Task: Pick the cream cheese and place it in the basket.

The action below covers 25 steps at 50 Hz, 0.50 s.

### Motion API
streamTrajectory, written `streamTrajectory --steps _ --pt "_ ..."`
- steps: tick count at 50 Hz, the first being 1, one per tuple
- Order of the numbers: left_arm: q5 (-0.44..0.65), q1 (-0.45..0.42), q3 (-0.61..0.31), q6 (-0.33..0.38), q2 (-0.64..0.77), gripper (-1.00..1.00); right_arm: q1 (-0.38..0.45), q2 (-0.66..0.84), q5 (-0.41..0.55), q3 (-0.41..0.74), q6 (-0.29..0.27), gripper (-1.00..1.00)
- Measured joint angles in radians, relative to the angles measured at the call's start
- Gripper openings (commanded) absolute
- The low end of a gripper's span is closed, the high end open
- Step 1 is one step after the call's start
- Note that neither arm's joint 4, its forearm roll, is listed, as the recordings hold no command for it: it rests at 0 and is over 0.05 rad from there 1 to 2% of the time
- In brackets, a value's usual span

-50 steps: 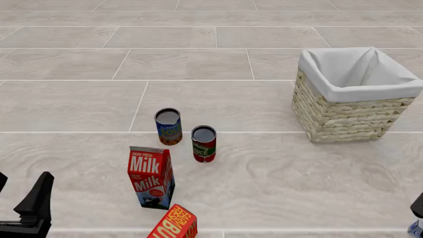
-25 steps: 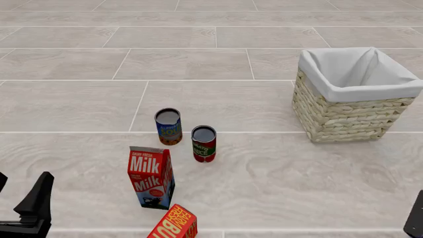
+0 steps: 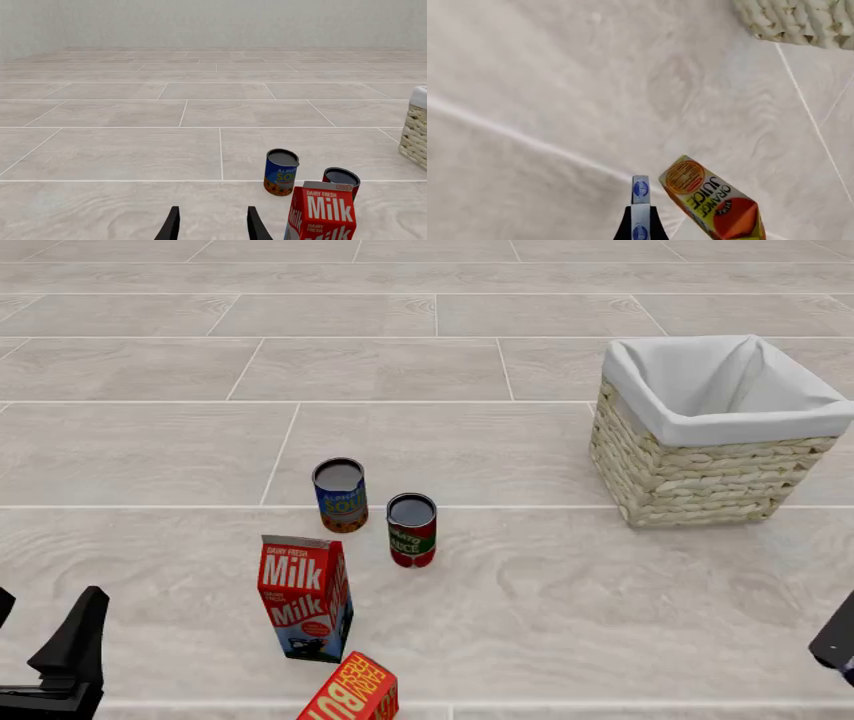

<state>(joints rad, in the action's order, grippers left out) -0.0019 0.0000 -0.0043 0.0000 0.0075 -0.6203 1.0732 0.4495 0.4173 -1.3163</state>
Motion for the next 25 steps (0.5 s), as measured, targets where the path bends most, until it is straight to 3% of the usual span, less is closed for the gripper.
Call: streamTrajectory --steps 13,25 --pt "0.0 0.0 0.0 0.0 0.0 1.0 0.104 -0.218 0.289 0.172 0.127 -1.0" --pt "0.0 0.0 0.0 0.0 0.0 1.0 0.202 -0.355 0.552 0.403 0.272 -1.0"
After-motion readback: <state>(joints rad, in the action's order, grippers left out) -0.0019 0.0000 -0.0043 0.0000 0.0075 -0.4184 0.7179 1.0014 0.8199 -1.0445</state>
